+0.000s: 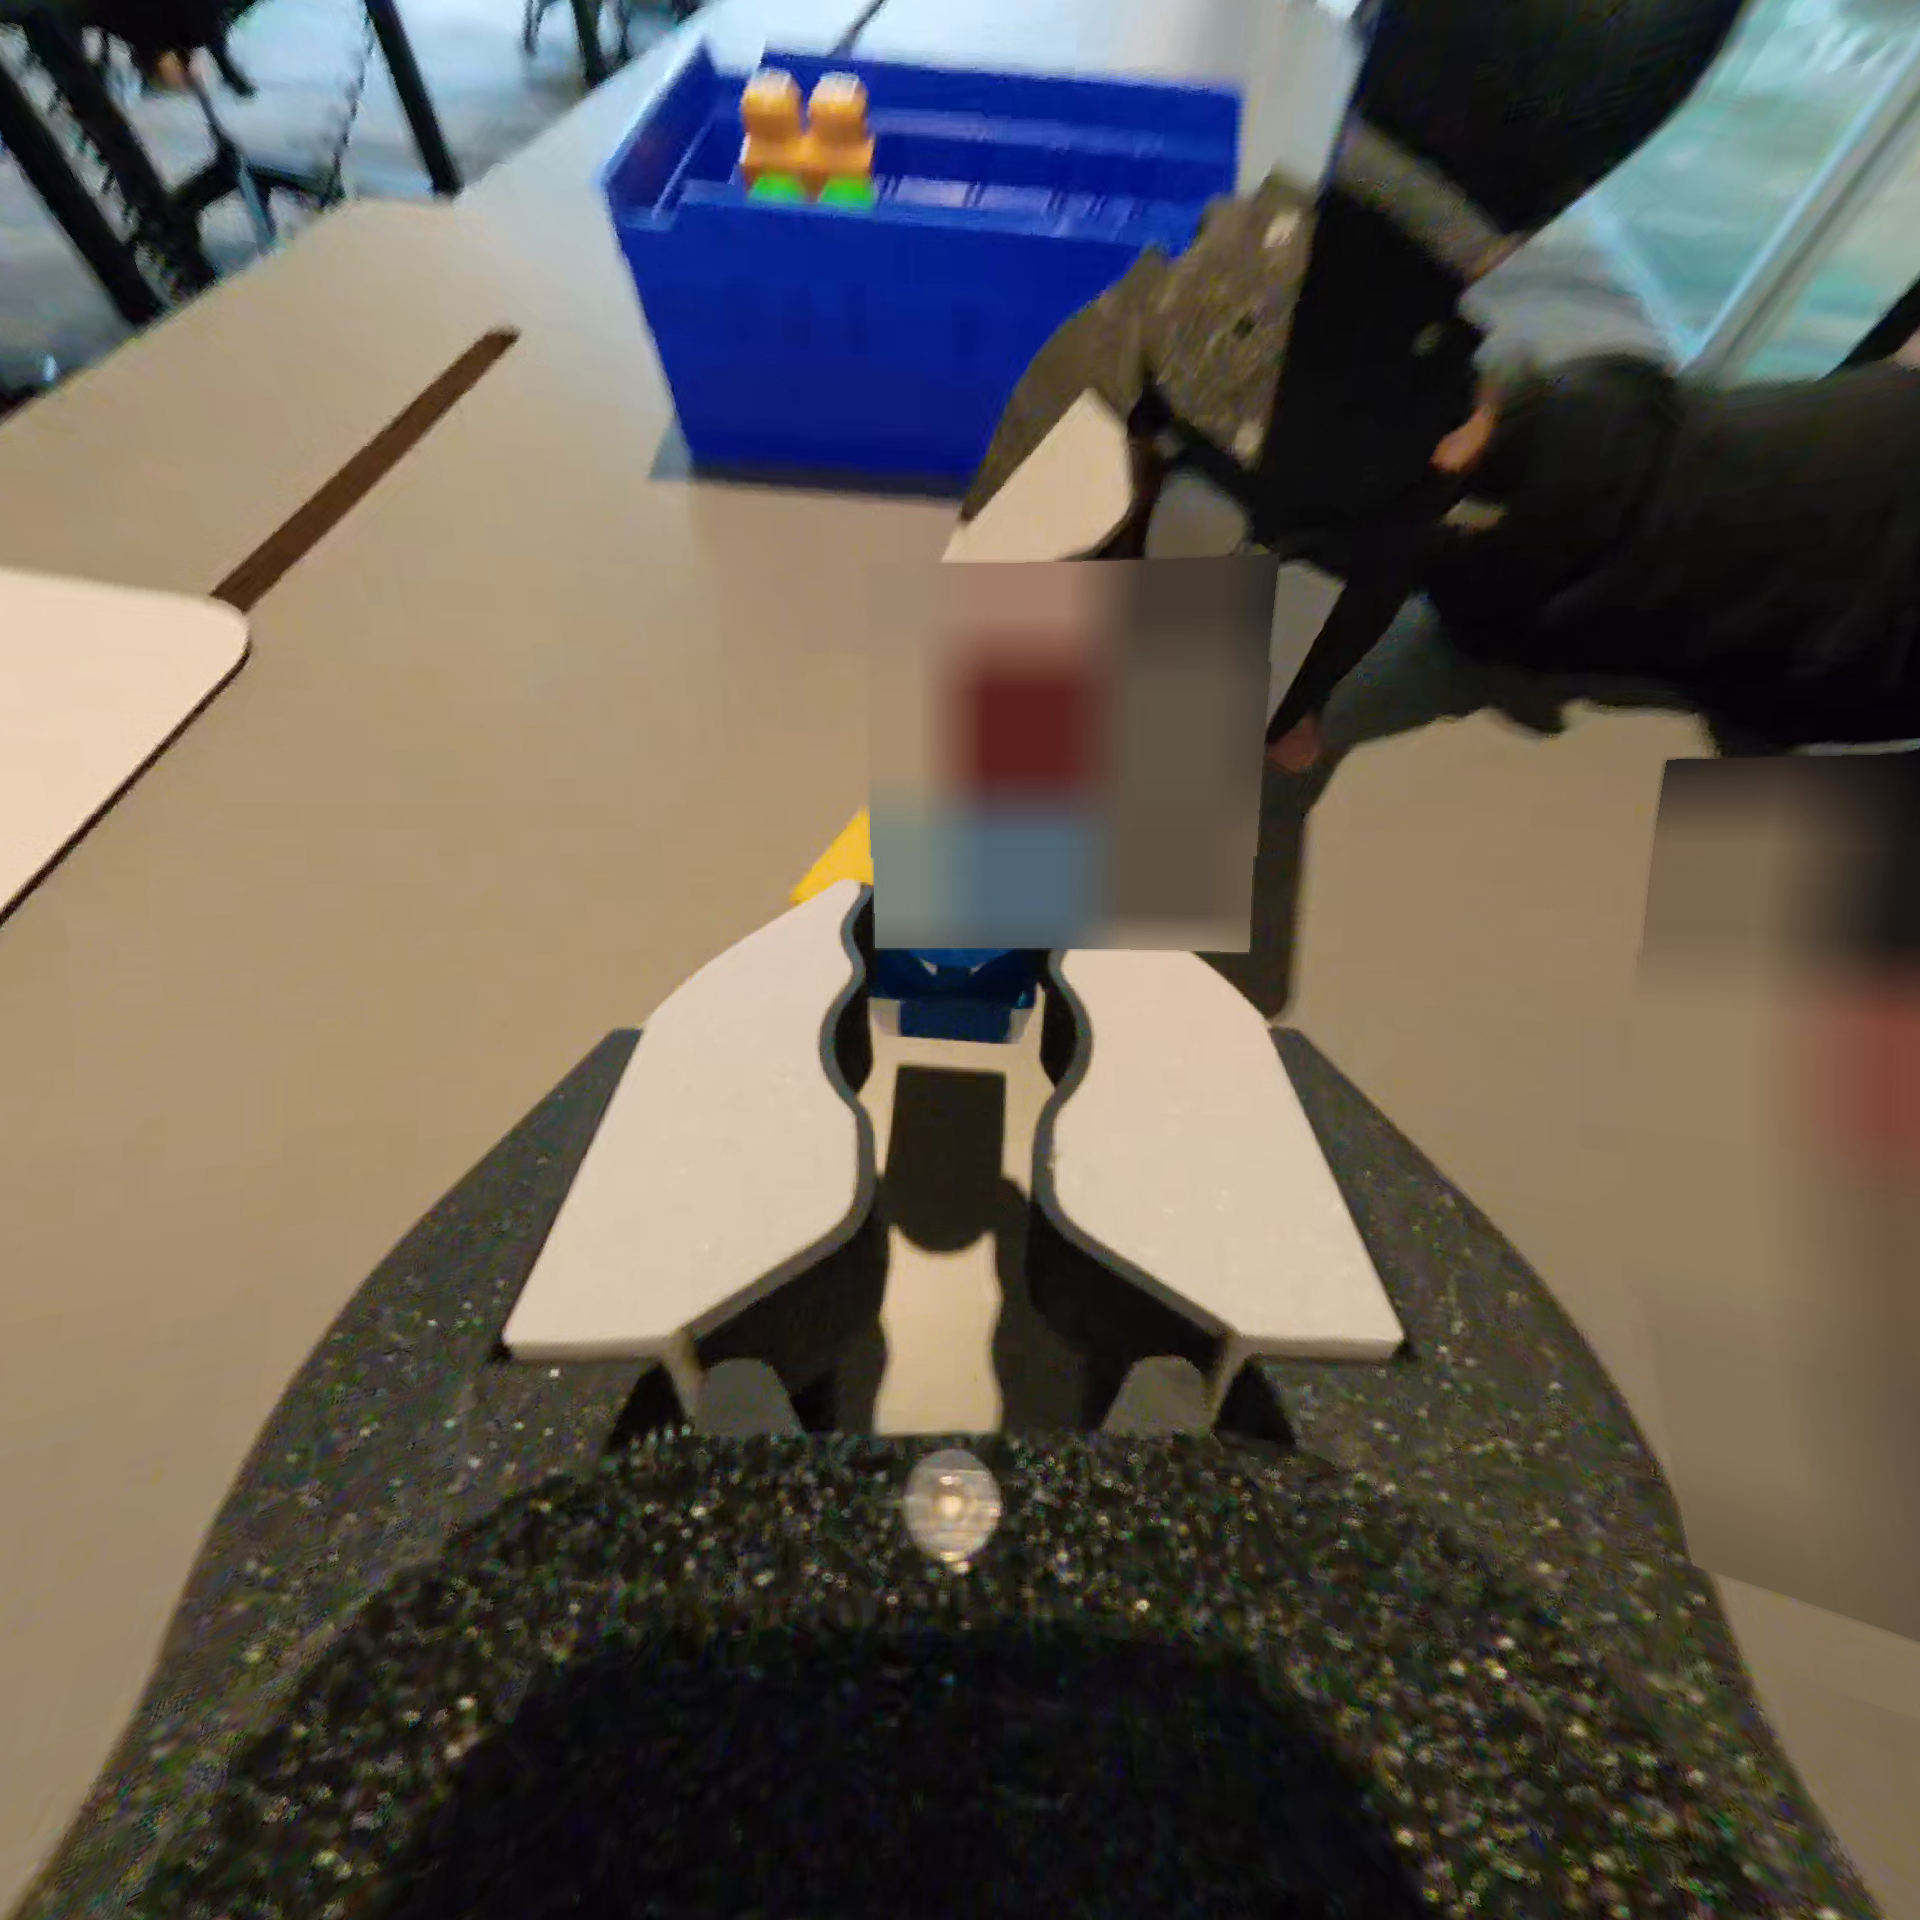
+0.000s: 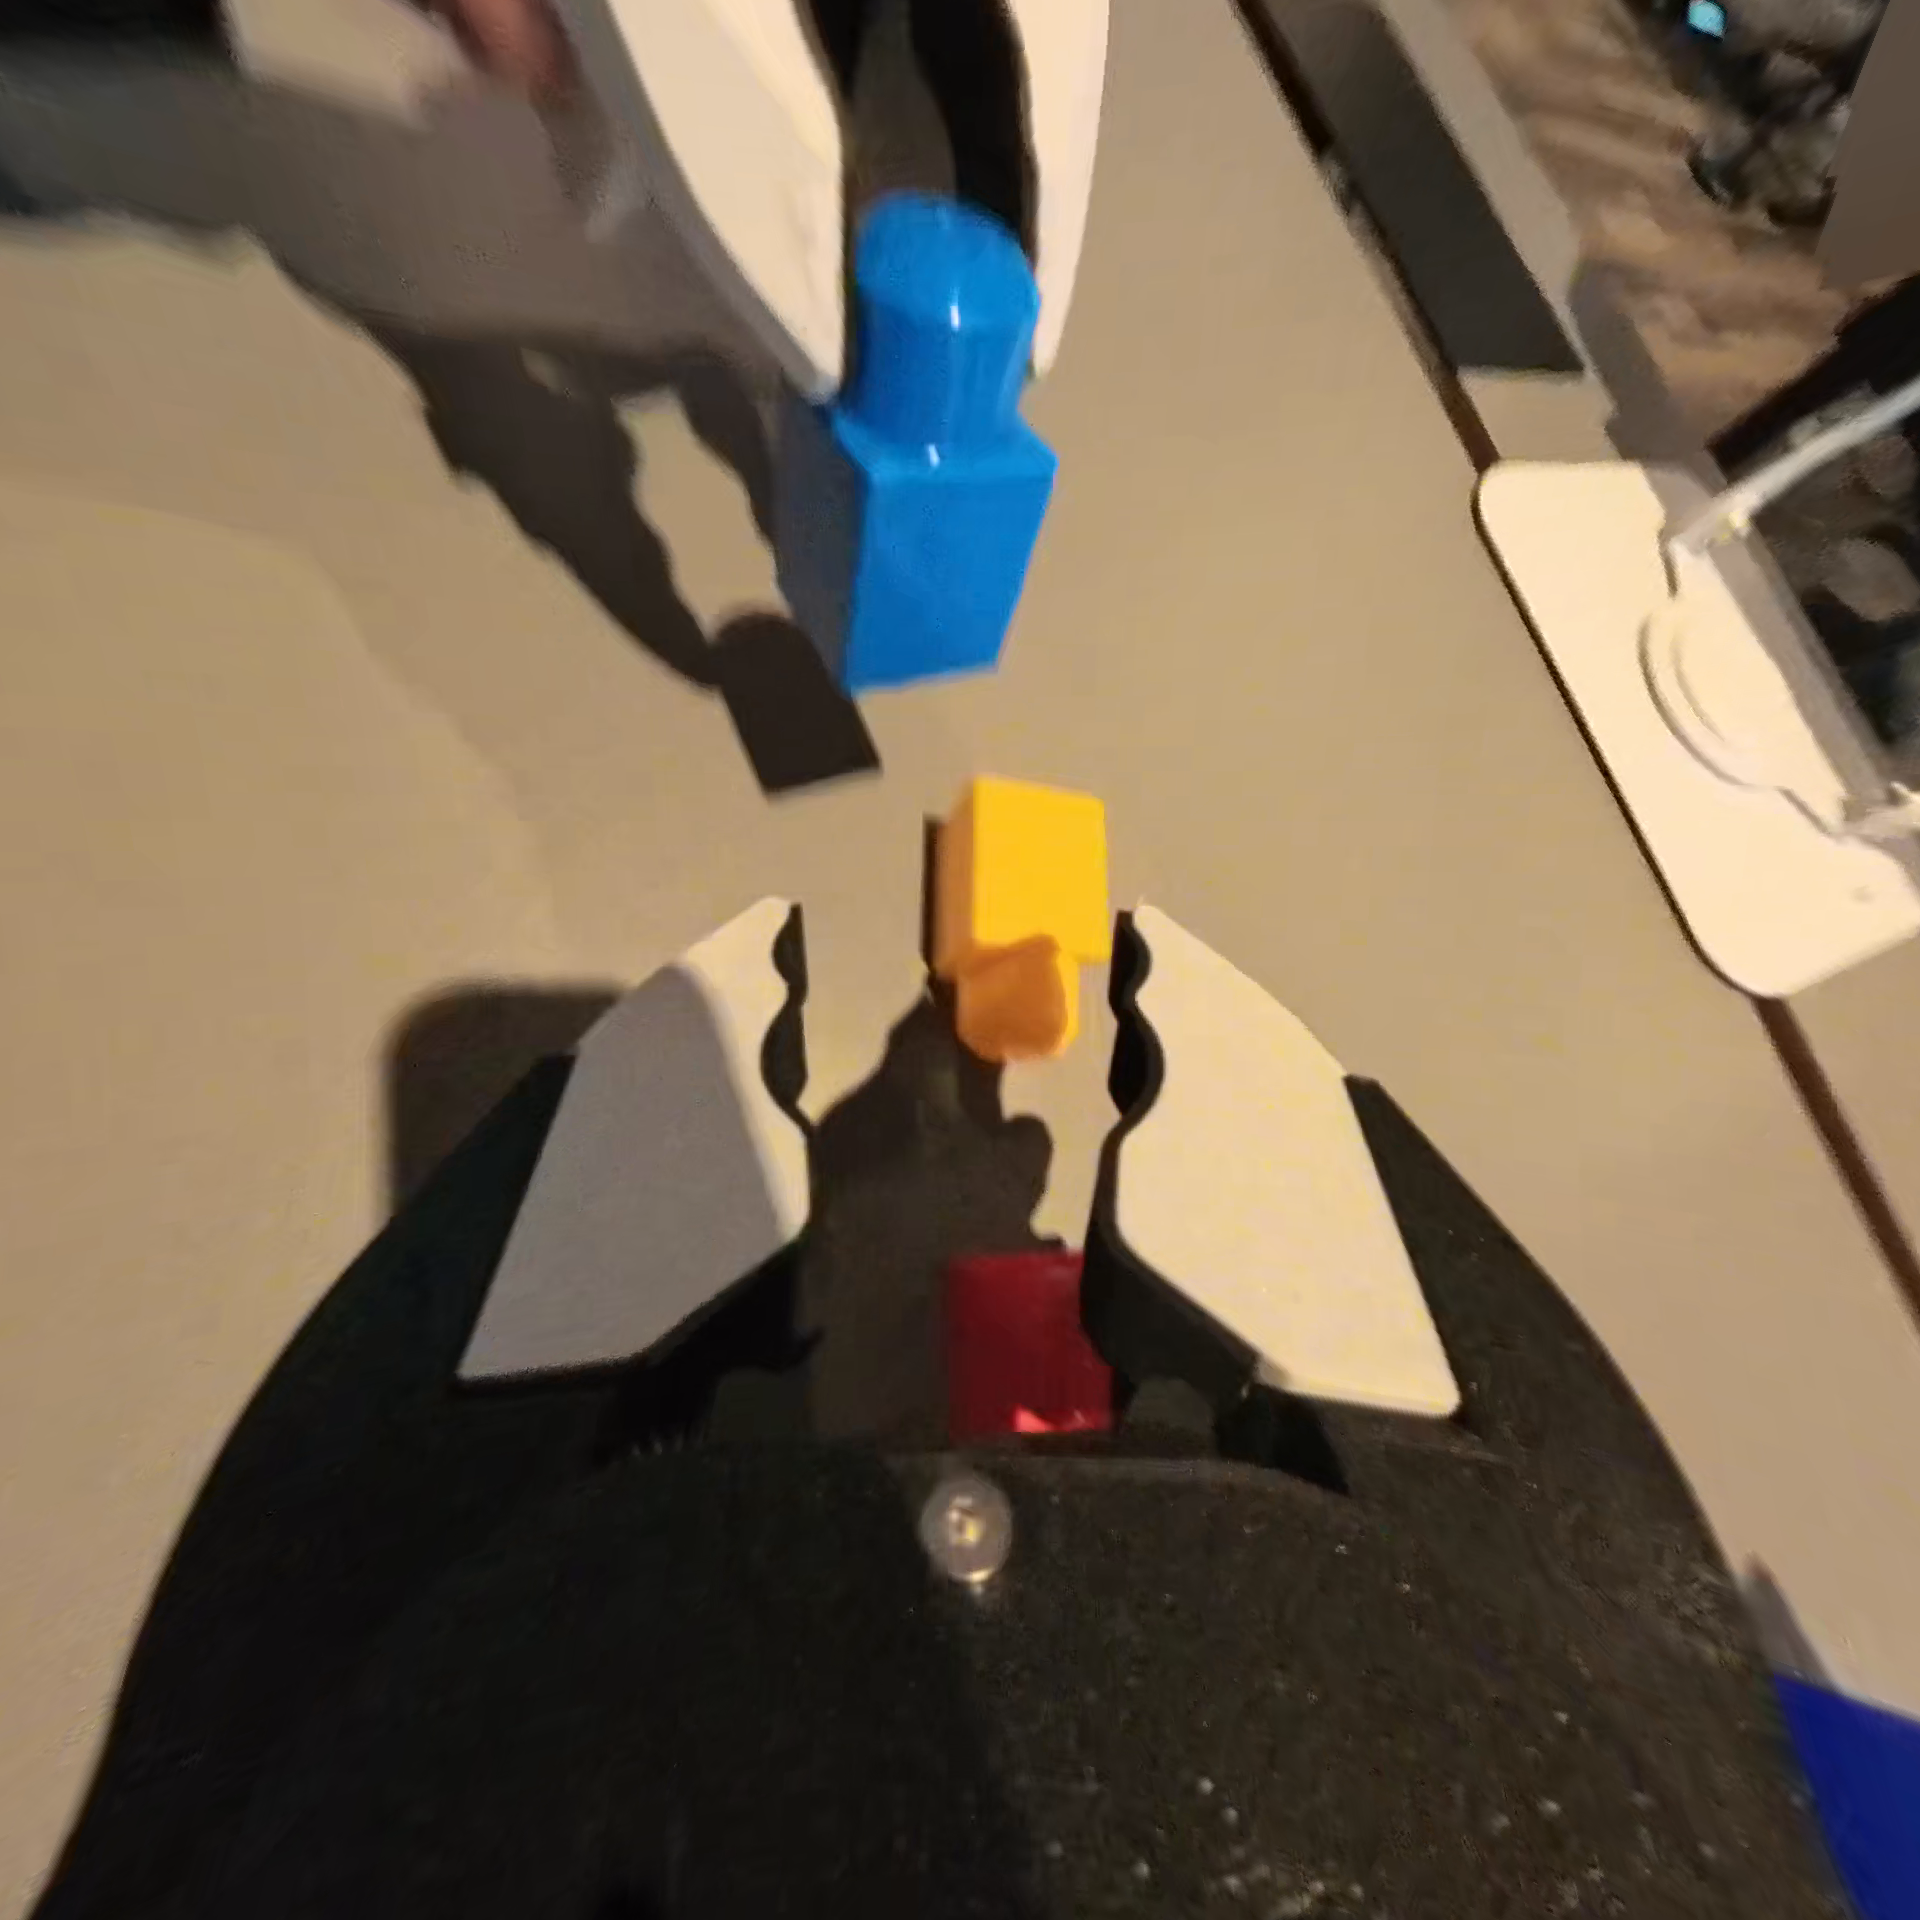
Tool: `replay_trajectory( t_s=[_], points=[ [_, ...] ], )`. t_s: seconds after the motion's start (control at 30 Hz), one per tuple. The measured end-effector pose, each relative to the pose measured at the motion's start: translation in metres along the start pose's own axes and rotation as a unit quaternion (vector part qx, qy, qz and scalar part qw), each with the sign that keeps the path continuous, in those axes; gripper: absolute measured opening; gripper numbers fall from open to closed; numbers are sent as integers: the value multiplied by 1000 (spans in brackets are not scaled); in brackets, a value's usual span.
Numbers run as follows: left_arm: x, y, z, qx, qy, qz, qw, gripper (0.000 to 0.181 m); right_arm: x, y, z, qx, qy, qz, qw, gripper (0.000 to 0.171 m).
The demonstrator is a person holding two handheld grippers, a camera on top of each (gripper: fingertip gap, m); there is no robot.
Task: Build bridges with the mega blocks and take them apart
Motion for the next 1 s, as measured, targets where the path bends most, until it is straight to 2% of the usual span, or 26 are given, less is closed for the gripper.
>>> replay_trajectory(
  t_s=[0.1,0.3,0.53,0.87,1.0],
  points=[
    [-8,-13,-7,-54,29,4,998,28,4,-13,-2,-66,-15,26,997,53],
    [-13,-31,-26,-115,31,-3,993,28,9,-28,-7,-97,6,11,995,45],
    [-16,-34,-26,-97,14,7,995,28,12,-28,-13,-99,14,6,995,39],
    [-17,-36,-29,-86,-5,17,996,29,10,-26,-27,-154,-6,41,987,29],
    [-20,-36,-28,-77,-3,20,997,38,11,-26,-29,-158,-18,39,986,28]
  ],
)
Point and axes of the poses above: each gripper's, where its closed fingertips meet, z back along the fingers, y out of its top, x = y × z across the jaws, the point moved 7 cm from there along z, back along the fingers, and after that the axes turned 9 degrees about z, right-handed, at the moved point
